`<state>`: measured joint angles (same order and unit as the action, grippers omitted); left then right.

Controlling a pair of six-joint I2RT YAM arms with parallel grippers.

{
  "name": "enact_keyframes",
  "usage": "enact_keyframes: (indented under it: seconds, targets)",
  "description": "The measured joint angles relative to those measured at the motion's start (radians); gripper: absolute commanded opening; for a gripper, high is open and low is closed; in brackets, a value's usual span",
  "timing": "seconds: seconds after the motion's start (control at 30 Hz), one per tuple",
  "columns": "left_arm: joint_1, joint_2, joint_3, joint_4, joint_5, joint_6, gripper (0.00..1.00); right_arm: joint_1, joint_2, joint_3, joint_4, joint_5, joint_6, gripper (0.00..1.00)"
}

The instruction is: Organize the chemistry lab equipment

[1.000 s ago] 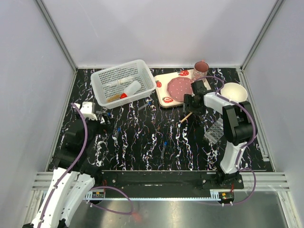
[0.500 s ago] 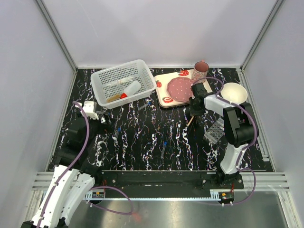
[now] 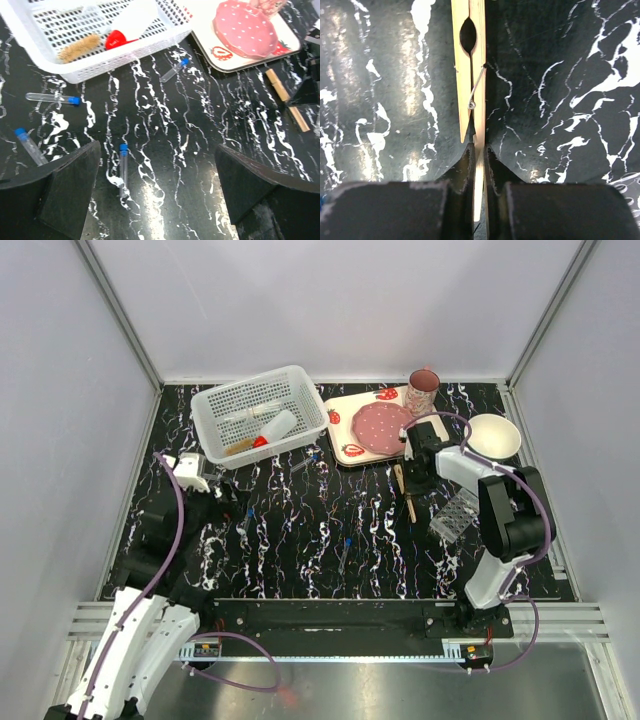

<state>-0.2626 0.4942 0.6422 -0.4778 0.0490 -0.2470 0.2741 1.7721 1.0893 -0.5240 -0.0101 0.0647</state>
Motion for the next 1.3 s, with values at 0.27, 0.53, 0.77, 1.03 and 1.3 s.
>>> enact_keyframes:
  seconds: [0.27,0.53,0.77,1.03,1.3]
  targets:
    - [0.000,-0.006,-0.228,0.275,0.261,-0.369,0.99,0.000,-0.092,-0.037,-0.006,-0.229,-0.047,0.00]
    - [-0.089,0.177,-0.484,0.737,0.356,-0.874,0.99,0.000,-0.193,-0.036,-0.035,-0.623,-0.185,0.00]
    - [-0.308,0.418,-0.239,0.753,0.150,-1.022,0.99,0.000,-0.156,0.087,-0.254,-0.898,-0.428,0.03]
    - [-0.443,0.753,-0.011,0.734,0.029,-1.096,0.92,0.000,-0.031,0.174,-0.460,-1.022,-0.629,0.05]
    - [-0.544,0.991,0.202,0.629,-0.047,-1.139,0.64,0.000,-0.025,0.177,-0.523,-1.049,-0.691,0.05]
